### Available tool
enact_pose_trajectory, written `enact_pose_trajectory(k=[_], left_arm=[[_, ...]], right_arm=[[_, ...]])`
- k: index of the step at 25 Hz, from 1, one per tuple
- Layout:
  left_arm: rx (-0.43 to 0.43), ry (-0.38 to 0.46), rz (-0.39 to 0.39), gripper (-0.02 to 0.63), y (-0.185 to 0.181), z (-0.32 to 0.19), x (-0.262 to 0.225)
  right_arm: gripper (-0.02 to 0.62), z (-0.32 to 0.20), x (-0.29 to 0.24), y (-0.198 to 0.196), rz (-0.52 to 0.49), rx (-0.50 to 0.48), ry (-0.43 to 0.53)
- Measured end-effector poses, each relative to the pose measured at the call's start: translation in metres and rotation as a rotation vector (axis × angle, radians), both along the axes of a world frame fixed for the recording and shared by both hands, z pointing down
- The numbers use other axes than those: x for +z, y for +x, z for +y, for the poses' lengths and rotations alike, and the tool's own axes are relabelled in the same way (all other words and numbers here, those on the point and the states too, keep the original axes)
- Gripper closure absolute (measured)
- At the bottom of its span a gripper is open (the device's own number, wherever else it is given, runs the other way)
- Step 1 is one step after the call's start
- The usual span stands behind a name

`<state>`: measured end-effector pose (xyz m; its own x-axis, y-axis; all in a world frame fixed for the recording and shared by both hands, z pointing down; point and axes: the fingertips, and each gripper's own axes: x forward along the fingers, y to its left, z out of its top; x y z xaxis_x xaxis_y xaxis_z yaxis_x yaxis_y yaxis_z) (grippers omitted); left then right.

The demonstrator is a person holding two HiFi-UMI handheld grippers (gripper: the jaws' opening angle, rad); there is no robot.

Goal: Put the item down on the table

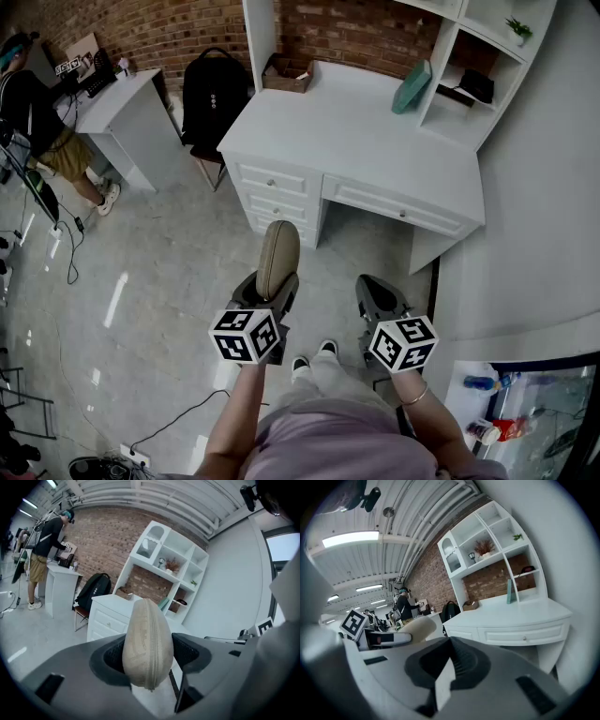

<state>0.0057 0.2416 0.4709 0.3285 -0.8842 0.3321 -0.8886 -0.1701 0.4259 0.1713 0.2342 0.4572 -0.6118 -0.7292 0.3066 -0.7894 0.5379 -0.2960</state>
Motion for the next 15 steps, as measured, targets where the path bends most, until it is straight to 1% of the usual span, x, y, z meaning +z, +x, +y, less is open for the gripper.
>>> enact_pose_trajectory(k=[6, 10, 15], left_arm=[[0.005, -0.005, -0.003, 0.334, -0.001, -0.018, 0.002], [-0.004, -0.003, -0.007, 0.334, 0.0, -0.034, 0.001], [-0.009, 0.006, -0.036, 0.334, 0.008, -0.056, -0.004]], right_arm=[[0.594, -0.017, 0.005, -0.012, 0.015, -0.035, 0.004], [0.594, -0.031, 0.001, -0.012, 0.04, -0.06, 0.049], [0.594, -0.055, -0.008, -0.003, 0.066, -0.073, 0.108]])
